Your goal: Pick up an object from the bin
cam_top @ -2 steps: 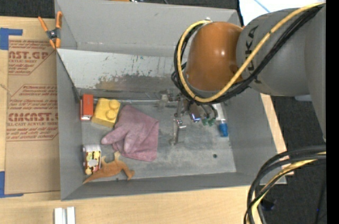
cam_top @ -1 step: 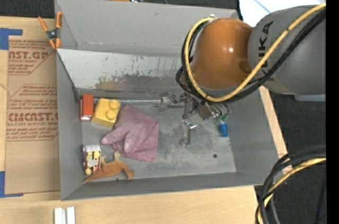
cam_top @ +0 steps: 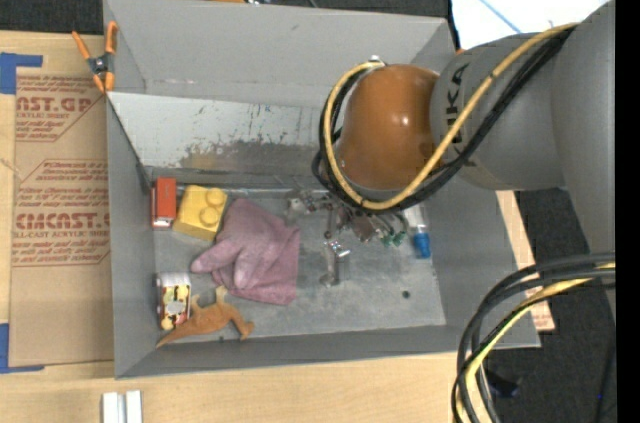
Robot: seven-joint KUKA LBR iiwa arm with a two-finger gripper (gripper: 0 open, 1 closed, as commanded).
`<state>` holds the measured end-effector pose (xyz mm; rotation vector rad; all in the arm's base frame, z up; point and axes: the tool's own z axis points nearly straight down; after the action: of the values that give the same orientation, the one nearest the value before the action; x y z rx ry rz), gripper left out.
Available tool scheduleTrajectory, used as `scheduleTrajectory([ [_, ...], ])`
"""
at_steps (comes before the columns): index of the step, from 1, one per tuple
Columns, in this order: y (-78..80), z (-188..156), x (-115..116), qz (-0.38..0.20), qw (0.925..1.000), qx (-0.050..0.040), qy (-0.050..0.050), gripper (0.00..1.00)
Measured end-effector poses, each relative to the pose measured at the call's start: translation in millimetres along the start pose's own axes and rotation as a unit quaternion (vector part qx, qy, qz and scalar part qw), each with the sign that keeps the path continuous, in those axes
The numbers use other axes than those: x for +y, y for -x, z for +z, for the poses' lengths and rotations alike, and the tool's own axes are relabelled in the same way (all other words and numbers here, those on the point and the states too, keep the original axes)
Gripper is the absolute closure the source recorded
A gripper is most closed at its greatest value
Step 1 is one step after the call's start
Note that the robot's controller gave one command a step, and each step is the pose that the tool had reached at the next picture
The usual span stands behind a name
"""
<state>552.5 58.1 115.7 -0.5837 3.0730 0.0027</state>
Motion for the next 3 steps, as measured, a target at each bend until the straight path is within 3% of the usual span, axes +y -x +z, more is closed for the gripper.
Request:
scheduleTrajectory([
  [1, -7.7, 12.3, 15.7, 0.012, 0.9999, -0.0004, -0.001, 0.00],
  [2, 5.2, 44.6, 4.9, -0.070, 0.9975, -0.0025, 0.001, 1.00],
  [3, 5.2, 44.6, 4.9, -0.070, 0.9975, -0.0025, 0.001, 1.00],
])
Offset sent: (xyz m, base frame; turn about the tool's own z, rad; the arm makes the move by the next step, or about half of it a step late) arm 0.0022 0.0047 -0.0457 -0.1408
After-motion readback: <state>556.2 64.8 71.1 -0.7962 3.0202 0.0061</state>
